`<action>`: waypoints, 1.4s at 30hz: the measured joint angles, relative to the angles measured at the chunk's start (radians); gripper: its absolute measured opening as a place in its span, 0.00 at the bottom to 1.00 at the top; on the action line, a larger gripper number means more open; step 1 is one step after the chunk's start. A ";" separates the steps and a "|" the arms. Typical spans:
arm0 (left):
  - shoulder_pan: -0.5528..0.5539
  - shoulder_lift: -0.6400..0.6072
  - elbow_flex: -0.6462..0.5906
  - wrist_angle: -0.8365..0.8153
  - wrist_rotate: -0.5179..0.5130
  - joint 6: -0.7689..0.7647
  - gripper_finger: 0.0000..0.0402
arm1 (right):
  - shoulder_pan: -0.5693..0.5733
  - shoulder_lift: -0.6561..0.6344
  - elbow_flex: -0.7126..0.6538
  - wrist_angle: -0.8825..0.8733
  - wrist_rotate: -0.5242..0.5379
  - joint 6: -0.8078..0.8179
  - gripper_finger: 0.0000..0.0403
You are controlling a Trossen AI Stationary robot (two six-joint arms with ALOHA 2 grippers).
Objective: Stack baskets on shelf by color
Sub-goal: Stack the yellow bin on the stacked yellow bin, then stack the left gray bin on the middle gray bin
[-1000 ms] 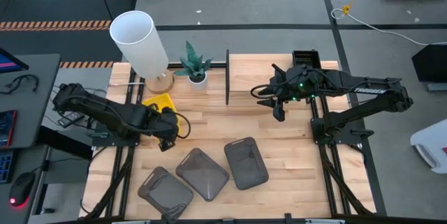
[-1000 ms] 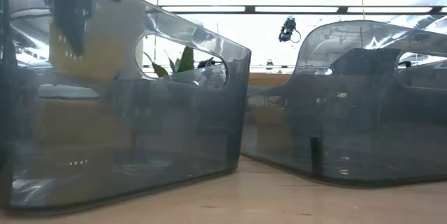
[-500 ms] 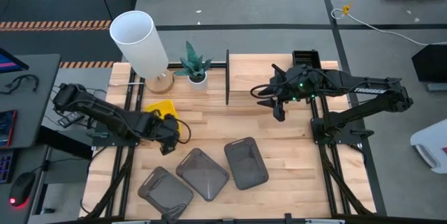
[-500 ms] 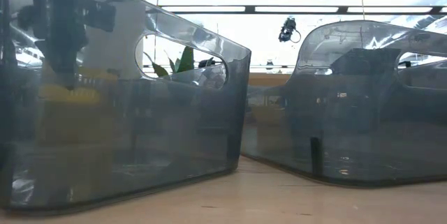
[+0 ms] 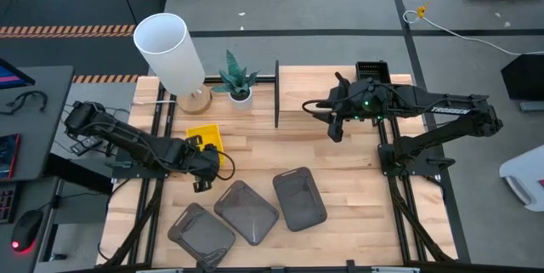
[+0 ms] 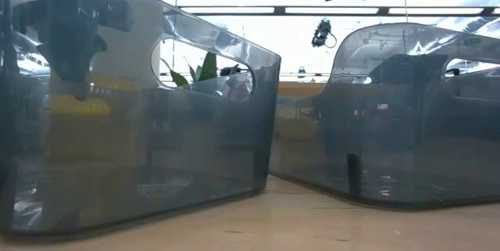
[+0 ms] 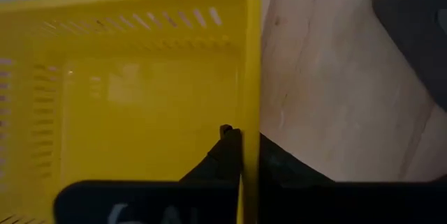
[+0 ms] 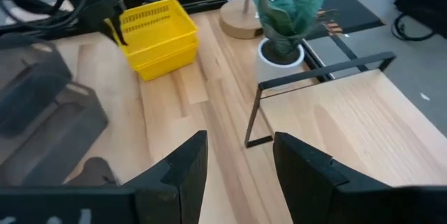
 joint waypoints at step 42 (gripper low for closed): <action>-0.039 -0.007 0.185 0.080 0.553 -0.394 0.29 | -0.052 0.005 0.000 0.469 0.040 -0.177 0.42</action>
